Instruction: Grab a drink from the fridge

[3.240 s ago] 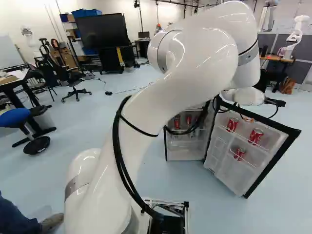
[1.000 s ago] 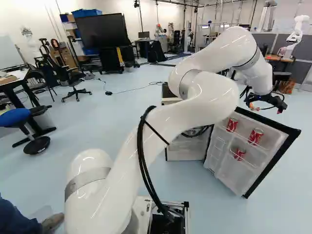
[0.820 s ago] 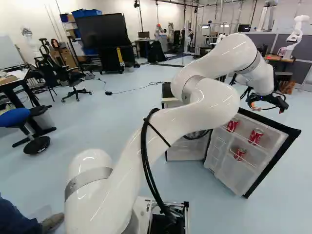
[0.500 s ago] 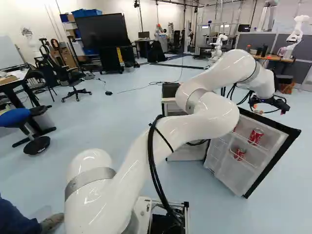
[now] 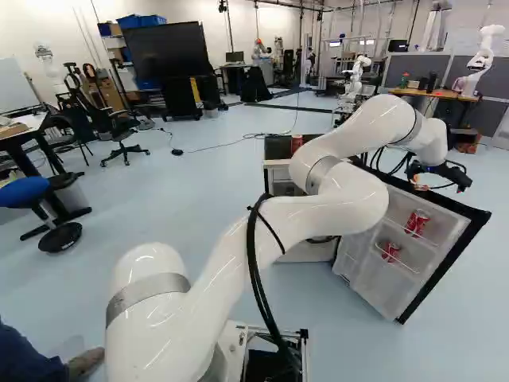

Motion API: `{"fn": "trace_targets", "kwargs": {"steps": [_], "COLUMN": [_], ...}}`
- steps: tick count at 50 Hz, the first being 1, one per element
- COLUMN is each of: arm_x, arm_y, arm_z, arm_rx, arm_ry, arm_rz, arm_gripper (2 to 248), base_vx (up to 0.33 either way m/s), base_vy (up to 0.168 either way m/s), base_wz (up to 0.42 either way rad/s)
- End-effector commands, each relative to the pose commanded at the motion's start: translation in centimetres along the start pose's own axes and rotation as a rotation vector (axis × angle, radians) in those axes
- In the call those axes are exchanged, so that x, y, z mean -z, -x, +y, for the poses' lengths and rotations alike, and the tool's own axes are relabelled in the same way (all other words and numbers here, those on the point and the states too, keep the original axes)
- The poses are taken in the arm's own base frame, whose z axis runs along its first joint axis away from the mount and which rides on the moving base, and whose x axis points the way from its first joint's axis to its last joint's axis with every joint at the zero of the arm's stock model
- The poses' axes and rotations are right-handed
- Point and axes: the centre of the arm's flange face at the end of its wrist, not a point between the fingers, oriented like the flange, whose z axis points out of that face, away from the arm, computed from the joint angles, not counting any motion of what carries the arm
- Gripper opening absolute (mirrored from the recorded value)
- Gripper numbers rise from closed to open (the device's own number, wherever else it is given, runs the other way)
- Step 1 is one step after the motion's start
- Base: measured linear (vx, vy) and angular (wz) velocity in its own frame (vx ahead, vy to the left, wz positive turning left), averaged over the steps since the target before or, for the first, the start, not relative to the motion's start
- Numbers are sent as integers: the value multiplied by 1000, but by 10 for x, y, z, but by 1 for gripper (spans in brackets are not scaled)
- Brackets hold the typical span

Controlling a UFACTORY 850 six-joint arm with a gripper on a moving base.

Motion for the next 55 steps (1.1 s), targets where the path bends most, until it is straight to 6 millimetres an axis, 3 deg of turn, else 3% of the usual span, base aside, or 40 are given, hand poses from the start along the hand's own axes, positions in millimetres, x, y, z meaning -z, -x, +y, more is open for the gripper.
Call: {"fn": "trace_targets", "kwargs": {"steps": [55], "arm_x": [6], "arm_y": [31], "arm_z": [2], "arm_rx": [-2], "arm_ry": [1], "arm_rz": [-341], "arm_gripper": [247], "base_vx": [0], "base_vy": [0], "base_wz": [0]}}
